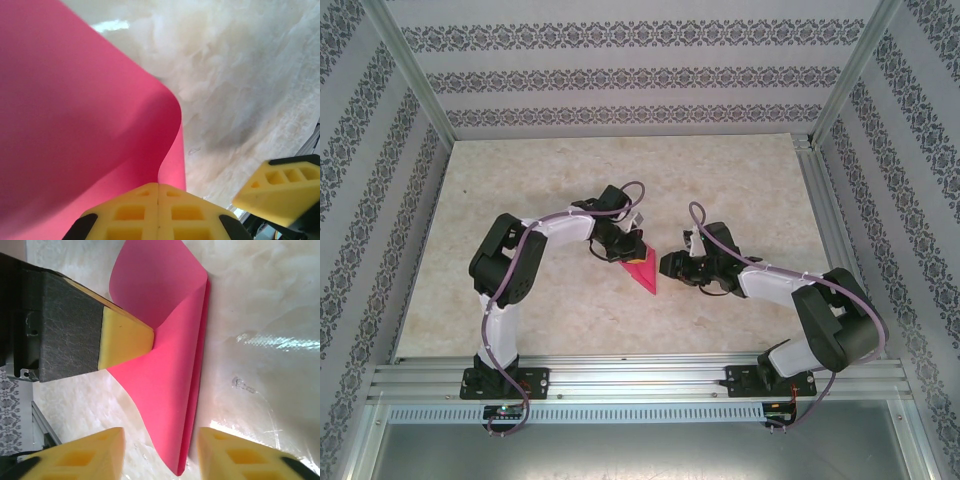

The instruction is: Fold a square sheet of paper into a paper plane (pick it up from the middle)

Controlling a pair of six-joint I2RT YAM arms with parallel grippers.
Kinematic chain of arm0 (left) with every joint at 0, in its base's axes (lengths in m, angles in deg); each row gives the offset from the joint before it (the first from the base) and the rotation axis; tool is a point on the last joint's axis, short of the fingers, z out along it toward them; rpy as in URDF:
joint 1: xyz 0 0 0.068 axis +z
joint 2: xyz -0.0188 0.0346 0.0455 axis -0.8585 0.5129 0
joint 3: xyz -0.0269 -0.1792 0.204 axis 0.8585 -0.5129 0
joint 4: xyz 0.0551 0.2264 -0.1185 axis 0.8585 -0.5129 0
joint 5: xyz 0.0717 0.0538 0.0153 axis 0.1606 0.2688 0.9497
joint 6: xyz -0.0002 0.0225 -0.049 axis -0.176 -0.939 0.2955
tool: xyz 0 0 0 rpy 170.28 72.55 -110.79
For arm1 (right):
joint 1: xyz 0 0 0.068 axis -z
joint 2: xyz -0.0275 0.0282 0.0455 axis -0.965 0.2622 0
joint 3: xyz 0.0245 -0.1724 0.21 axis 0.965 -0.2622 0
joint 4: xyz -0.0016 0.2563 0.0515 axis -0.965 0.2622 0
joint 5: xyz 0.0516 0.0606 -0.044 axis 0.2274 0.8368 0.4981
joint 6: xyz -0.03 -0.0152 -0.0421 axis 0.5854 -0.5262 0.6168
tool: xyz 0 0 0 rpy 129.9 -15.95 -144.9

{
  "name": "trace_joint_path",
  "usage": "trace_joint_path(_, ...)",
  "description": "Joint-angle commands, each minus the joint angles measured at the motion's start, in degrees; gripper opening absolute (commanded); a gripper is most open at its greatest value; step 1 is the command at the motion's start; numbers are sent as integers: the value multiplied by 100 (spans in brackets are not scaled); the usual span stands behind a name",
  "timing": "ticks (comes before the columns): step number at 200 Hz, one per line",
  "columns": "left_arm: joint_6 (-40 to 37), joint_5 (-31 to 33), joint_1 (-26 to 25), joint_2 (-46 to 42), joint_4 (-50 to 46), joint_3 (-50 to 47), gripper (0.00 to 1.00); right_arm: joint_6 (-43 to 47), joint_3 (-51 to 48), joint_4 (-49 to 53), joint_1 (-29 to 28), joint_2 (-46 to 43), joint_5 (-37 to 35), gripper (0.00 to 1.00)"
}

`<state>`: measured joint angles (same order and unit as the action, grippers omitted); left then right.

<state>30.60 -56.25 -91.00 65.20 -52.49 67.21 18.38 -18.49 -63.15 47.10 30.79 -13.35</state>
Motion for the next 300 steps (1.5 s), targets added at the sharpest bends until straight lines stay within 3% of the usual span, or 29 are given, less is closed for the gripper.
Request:
trace_joint_path(1, -390, -98, 99, -186, -202, 61, 0, 191, 318, 288, -154, -63, -139, 38)
trace_joint_path(18, -515, -145, 100, -68, -300, 207, 0, 134, 437, 284, -238, 64, -67, 29)
trace_joint_path(86, -514, -207, 100, -13, -66, 8, 1, -151, 736, 167, -512, 627, 348, 18)
trace_joint_path(176, -736, 31, 95, 40, -215, -34, 1, -654, 511, -657, -498, 1231, 819, 18)
trace_joint_path(193, -800, 28, 95, 32, -235, -30, 1, -918, 363, -1205, -479, 1119, 952, 19)
trace_joint_path(251, -914, 187, 100, 71, -348, -16, 1, -358, 434, -126, -243, 800, 745, 19)
trace_joint_path(300, -885, 145, 101, 141, -313, 55, 2, -511, 458, -393, -382, 1091, 991, 19)
